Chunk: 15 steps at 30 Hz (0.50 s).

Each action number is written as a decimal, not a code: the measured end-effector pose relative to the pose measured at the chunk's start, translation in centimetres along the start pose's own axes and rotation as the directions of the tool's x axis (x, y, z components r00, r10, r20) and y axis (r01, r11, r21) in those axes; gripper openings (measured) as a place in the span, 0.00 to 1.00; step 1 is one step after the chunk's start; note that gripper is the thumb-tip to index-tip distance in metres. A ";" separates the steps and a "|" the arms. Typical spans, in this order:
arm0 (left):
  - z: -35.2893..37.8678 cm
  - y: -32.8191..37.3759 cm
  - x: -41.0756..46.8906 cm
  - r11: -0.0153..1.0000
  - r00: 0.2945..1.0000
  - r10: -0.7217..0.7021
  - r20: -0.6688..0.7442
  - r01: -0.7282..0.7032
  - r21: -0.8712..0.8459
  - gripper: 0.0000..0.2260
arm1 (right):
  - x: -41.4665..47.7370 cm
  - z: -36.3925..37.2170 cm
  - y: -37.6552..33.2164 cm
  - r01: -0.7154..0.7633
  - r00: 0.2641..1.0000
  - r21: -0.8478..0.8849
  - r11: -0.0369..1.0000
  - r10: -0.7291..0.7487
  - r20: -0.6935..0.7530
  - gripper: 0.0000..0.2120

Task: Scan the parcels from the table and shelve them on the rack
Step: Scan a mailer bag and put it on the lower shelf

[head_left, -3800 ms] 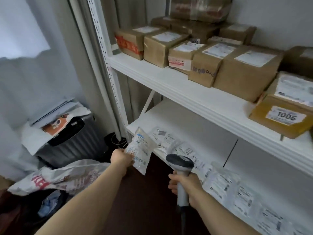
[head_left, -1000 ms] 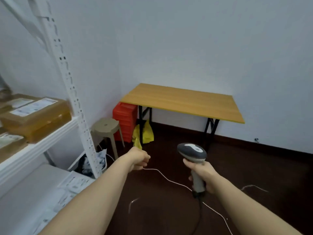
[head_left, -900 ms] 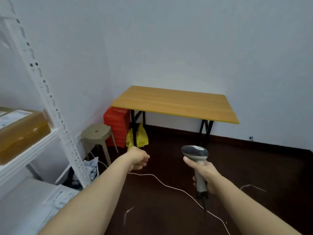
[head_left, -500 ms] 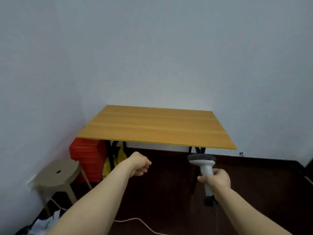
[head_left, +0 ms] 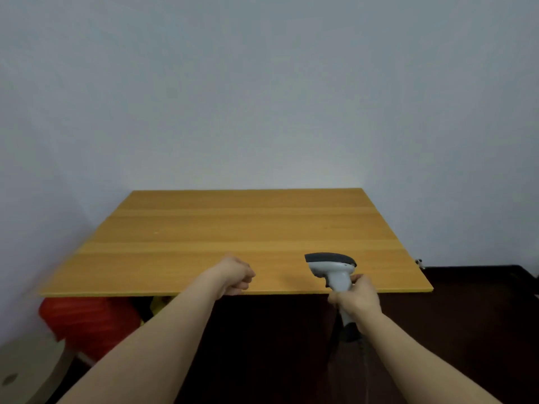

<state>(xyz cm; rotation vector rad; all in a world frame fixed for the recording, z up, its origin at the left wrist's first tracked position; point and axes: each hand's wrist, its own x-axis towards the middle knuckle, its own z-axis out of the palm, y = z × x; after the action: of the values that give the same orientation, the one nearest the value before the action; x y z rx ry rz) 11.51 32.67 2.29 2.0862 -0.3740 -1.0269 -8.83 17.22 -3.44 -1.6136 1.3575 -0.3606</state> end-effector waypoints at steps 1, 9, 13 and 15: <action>0.0 1.1 1.8 1.000 1.000 -0.009 -0.003 0.009 0.001 0.01 | 2.5 0.6 -0.7 0.008 1.000 -0.008 1.000 -0.008 0.019 0.22; 1.8 8.9 15.4 0.995 0.996 -0.091 0.012 0.090 0.052 0.14 | 20.4 6.0 -4.6 -0.061 0.975 -0.138 0.989 0.089 0.205 0.24; 2.1 9.7 20.4 0.991 0.992 -0.127 -0.010 0.127 0.042 0.19 | 26.3 8.7 -5.2 -0.111 0.941 -0.229 0.967 0.176 0.288 0.24; 2.3 9.6 22.7 0.985 0.986 -0.167 -0.015 0.168 0.039 0.18 | 28.5 9.7 -5.2 -0.095 0.931 -0.258 0.962 0.177 0.318 0.24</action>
<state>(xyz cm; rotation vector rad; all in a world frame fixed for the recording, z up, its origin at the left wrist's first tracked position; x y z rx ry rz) 24.72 12.69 -3.84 2.1879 -0.2174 -1.1128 10.96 -3.68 -13.75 -1.6705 1.2708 0.1682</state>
